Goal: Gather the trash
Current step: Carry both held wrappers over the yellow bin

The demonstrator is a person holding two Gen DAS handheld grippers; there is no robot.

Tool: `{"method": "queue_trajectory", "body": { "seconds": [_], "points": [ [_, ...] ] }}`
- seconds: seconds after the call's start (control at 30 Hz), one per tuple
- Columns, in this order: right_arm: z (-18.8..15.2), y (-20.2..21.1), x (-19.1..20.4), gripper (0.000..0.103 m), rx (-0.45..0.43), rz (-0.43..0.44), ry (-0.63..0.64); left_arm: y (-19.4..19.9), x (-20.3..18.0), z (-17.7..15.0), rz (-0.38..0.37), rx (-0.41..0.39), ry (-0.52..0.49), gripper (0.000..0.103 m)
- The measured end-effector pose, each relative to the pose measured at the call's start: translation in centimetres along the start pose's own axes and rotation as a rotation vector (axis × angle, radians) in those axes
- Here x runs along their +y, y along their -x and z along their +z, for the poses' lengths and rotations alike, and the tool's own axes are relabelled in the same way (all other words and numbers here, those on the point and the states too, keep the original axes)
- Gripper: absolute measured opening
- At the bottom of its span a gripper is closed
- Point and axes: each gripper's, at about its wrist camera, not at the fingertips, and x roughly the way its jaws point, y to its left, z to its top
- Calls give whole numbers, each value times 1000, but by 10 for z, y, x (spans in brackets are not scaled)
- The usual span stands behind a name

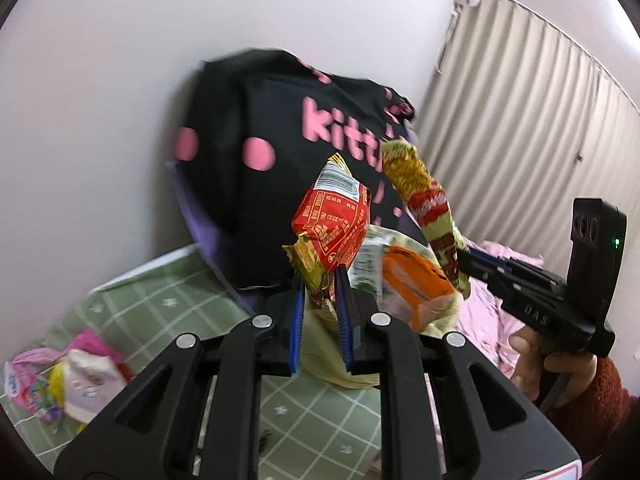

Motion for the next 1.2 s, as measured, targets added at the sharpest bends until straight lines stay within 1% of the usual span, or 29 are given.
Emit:
{"method": "queue_trajectory", "body": {
  "seconds": [0.13, 0.33, 0.47, 0.67, 0.83, 0.9, 0.97, 1.0, 1.03, 1.07, 1.13, 1.2],
  "points": [
    [-4, 9, -27, 15, -8, -49, -41, -24, -18, 4, -37, 38, -20, 14],
    [-9, 9, -60, 15, 10, -89, -78, -55, -35, 12, -57, 83, -48, 14],
    [-11, 0, -77, 15, 40, -87, -84, -77, -46, 14, -52, 122, -67, 14],
    [-20, -18, -92, 15, 87, -69, -82, -101, -63, 16, -46, 154, -95, 14],
    [-26, -35, -105, 15, 121, -65, -84, -117, -71, 17, -39, 181, -110, 14],
    [-27, -40, -112, 15, 131, -68, -90, -127, -73, 17, -48, 202, -114, 14],
    [-28, -44, -116, 15, 139, -73, -93, -141, -74, 17, -84, 241, -113, 14],
    [-30, -46, -119, 15, 148, -75, -96, -154, -76, 16, -117, 282, -116, 14],
    [-30, -48, -121, 15, 156, -76, -96, -165, -78, 15, -131, 315, -123, 14],
    [-32, -51, -123, 15, 168, -79, -95, -182, -81, 11, -128, 358, -143, 15],
    [-36, -56, -126, 15, 195, -83, -91, -205, -81, 6, -108, 417, -158, 15],
    [-38, -60, -127, 15, 210, -84, -85, -225, -76, 1, -71, 464, -148, 13]
  ]
}}
